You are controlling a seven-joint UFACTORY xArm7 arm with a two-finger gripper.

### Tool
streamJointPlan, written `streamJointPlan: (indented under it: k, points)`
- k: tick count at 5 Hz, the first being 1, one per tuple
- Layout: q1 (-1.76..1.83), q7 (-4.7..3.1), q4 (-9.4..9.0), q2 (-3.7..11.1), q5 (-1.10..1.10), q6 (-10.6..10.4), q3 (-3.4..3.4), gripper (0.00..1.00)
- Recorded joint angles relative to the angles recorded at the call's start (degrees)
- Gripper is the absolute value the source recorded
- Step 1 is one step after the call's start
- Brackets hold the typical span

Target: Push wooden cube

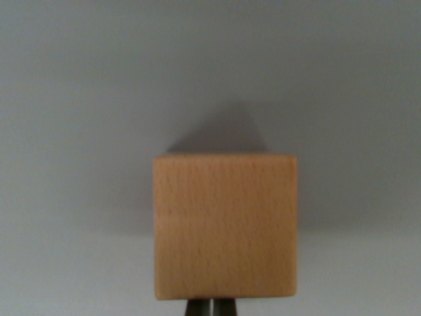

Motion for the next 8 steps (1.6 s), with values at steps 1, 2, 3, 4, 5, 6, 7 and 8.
streamJointPlan:
  k: [1, 2, 3, 4, 5, 6, 7, 8]
  points:
    - [0.0, 0.0, 0.0, 0.0, 0.0, 0.0, 0.0, 1.0]
    - [-0.03, -0.14, 2.23, 1.59, -0.06, 0.6, -0.11, 1.0]
    - [-0.03, -0.14, 2.23, 1.59, -0.06, 0.6, -0.11, 1.0]
    - [-0.05, -0.27, 4.14, 2.94, -0.11, 1.2, -0.2, 1.0]
    - [-0.05, -0.27, 4.14, 2.94, -0.11, 1.2, -0.2, 1.0]
    - [-0.07, -0.36, 5.64, 4.01, -0.15, 1.6, -0.27, 1.0]
    - [-0.07, -0.36, 5.64, 4.01, -0.15, 1.6, -0.27, 1.0]
    - [-0.09, -0.44, 6.89, 4.89, -0.18, 2.0, -0.33, 1.0]
